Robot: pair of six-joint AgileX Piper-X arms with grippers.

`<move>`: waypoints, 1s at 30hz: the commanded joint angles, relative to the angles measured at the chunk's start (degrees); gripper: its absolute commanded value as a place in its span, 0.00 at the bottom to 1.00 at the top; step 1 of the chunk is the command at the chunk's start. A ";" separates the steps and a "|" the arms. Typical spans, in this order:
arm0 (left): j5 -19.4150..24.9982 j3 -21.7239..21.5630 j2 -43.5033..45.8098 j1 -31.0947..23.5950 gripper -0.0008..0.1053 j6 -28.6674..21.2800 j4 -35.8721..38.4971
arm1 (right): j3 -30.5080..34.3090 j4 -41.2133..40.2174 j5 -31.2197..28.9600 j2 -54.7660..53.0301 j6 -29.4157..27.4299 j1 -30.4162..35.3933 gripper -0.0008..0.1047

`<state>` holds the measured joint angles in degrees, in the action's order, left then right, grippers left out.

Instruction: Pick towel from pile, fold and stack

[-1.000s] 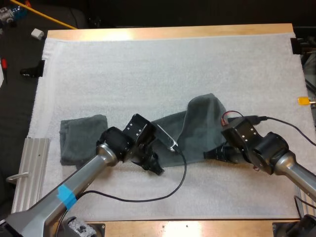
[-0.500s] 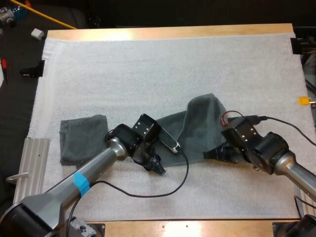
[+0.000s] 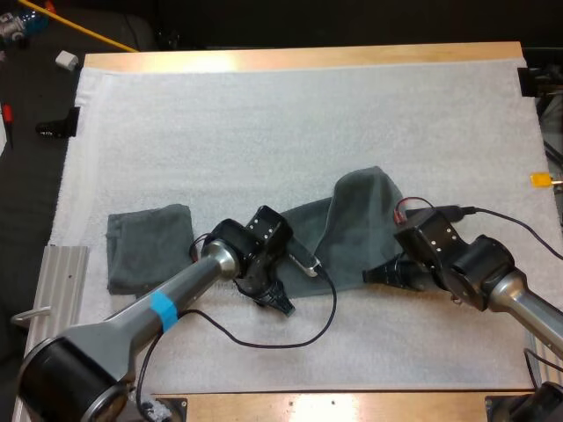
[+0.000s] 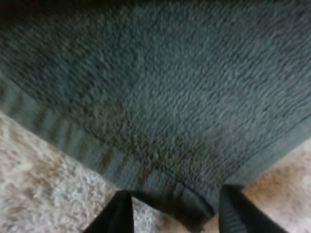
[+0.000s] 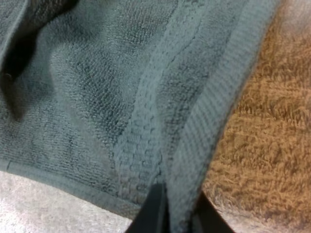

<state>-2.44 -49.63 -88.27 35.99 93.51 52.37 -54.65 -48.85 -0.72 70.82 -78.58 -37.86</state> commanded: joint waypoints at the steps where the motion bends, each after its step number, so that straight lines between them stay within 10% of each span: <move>1: 0.17 -0.15 -2.16 0.20 0.40 0.85 0.04 | -0.30 -0.50 -0.12 -0.38 -0.34 0.13 0.01; 13: -0.02 -0.04 -4.30 0.19 0.02 1.59 1.14 | -0.29 -0.81 -0.28 -0.37 -0.31 0.08 0.01; 30: -0.67 -0.64 14.27 0.30 0.01 1.11 7.35 | -0.44 -1.91 -1.20 -7.23 -1.27 -0.04 0.01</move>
<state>-2.85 -49.63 -80.06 36.04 94.37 57.21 -54.65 -49.13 -0.89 67.56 -78.93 -37.86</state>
